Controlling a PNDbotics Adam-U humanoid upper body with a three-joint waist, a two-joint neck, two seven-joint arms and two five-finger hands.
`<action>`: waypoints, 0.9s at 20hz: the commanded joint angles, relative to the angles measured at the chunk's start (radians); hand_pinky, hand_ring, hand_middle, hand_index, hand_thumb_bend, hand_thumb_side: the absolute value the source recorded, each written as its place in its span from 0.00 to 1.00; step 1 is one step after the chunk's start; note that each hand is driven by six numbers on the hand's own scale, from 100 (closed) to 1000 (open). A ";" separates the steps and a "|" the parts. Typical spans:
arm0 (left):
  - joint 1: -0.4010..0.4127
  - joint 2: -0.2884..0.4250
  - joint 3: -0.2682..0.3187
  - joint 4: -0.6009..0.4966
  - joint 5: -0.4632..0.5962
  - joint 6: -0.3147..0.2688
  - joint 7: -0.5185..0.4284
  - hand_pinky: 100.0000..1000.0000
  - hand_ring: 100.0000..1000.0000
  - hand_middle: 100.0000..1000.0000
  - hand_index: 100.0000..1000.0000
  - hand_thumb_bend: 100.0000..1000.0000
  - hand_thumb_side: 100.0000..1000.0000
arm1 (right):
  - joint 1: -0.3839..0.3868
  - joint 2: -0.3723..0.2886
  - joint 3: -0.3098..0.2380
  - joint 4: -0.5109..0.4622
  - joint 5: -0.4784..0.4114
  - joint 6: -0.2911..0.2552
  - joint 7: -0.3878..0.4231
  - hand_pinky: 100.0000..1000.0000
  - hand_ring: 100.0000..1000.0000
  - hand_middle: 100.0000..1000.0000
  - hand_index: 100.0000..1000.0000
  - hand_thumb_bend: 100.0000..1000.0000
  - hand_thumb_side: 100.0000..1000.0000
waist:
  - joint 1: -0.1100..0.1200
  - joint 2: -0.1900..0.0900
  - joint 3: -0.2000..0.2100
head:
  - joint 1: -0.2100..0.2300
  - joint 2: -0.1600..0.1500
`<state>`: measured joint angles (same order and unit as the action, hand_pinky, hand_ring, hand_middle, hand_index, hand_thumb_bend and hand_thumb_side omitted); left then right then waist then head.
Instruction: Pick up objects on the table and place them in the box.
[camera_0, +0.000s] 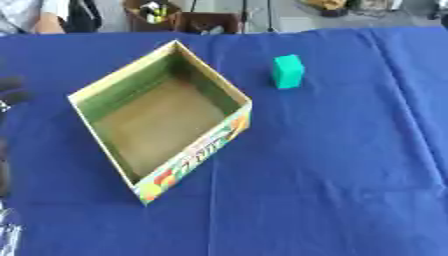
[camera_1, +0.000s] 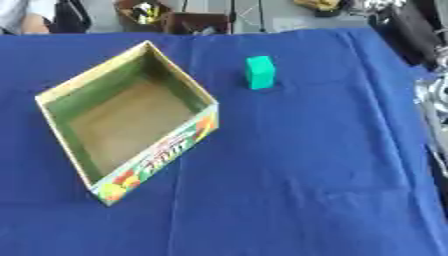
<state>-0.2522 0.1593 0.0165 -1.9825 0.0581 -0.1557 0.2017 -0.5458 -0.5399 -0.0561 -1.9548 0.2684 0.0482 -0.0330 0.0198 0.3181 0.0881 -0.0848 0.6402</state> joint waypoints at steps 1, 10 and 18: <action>-0.003 0.017 -0.004 -0.017 0.001 -0.002 0.000 0.64 0.65 0.69 0.84 0.00 1.00 | -0.009 -0.012 -0.013 -0.010 -0.005 0.001 -0.001 0.82 0.69 0.62 0.81 0.00 0.81 | 0.001 -0.020 0.000 | 0.000 -0.005; -0.003 0.017 -0.004 -0.017 0.001 -0.003 0.000 0.64 0.65 0.69 0.84 0.00 1.00 | -0.012 -0.012 -0.015 -0.011 -0.006 0.004 0.000 0.82 0.70 0.63 0.82 0.02 0.83 | 0.002 -0.020 0.000 | 0.001 -0.005; -0.001 0.018 -0.008 -0.017 0.003 -0.001 -0.002 0.64 0.65 0.69 0.84 0.00 1.00 | -0.096 -0.065 0.011 0.059 0.032 -0.021 0.062 0.83 0.74 0.69 0.85 0.18 0.97 | 0.004 -0.021 0.008 | -0.005 0.004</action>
<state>-0.2476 0.1593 0.0123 -1.9825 0.0600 -0.1559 0.2018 -0.6229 -0.5653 -0.0456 -1.9034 0.2857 0.0329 0.0141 0.0234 0.3181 0.0961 -0.0869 0.6409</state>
